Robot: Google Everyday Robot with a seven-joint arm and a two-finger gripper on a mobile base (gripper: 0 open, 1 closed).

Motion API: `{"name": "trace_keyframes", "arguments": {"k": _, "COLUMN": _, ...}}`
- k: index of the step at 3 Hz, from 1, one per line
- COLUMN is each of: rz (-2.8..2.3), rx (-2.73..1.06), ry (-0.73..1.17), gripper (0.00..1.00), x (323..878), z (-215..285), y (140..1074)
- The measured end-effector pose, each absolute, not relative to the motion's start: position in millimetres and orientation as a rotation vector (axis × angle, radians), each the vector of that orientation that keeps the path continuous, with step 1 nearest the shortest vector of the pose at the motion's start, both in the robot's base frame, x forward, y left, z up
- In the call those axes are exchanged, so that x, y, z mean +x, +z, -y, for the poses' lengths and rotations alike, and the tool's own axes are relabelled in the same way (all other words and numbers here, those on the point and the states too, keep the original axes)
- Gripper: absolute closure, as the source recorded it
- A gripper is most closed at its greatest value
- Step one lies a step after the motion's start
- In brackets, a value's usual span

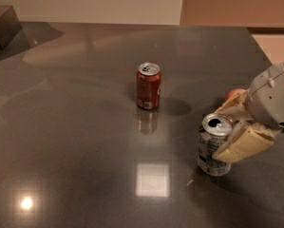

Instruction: Knock 7up can over

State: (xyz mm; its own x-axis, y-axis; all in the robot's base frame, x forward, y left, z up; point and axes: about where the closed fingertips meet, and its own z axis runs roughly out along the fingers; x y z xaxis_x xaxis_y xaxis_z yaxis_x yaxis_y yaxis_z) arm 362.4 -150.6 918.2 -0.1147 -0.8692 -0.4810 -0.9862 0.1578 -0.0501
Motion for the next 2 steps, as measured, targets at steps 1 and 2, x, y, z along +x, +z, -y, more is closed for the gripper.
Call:
{"name": "trace_keyframes", "arguments": {"k": 1, "rz": -2.097, "rx": -1.924, "ry": 0.291, "gripper": 1.00, "x": 359.7, "z": 142.9, "y": 918.5}}
{"name": "trace_keyframes", "arguments": {"k": 2, "rz": -2.155, "rx": -2.075, "ry": 0.164, "gripper": 1.00, "x": 359.1, "z": 142.6, "y": 911.1}}
